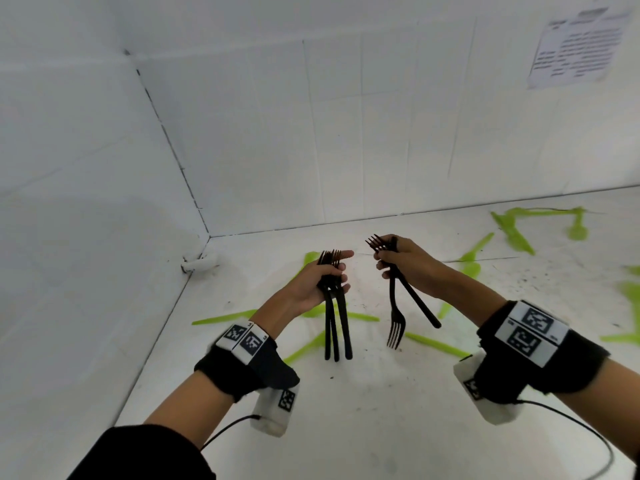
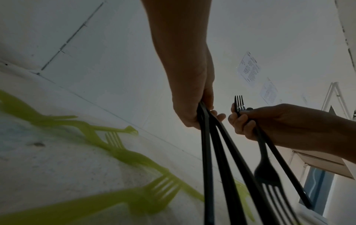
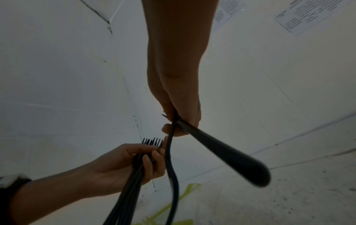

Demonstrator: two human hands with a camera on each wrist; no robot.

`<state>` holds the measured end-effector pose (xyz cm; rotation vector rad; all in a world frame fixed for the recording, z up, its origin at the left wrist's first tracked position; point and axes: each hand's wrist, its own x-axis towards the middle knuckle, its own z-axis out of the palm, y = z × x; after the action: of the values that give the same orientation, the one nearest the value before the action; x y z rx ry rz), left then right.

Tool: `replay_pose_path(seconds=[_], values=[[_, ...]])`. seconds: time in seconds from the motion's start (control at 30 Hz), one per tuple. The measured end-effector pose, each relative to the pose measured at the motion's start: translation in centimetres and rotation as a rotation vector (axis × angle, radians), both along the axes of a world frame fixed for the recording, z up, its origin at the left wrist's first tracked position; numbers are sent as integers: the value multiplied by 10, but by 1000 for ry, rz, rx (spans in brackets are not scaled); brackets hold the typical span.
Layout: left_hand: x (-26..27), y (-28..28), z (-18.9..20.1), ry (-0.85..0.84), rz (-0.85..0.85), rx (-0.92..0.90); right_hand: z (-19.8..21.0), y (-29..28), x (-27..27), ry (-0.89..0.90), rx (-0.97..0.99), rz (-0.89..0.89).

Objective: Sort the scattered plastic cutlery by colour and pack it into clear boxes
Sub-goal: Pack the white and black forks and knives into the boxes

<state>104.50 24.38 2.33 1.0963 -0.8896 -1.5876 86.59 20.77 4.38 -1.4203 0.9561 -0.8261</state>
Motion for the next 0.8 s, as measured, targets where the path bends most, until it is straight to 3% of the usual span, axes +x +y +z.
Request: replay_pose_path(seconds=[0.13, 0.37, 0.47, 0.6, 0.8], values=[[-12, -4, 3, 50, 76, -16, 3, 5, -1, -82, -2, 71], [-31, -5, 2, 7, 133, -150, -8, 12, 4, -171, 40, -27], [-34, -3, -3, -145, 85, -221, -11, 18, 4, -125, 3, -43], [-37, -4, -3, -208, 33, -263, -14, 19, -3, 59, -173, -215], [-35, -14, 2, 1, 70, -273, -4, 12, -20, 38, -210, -370]])
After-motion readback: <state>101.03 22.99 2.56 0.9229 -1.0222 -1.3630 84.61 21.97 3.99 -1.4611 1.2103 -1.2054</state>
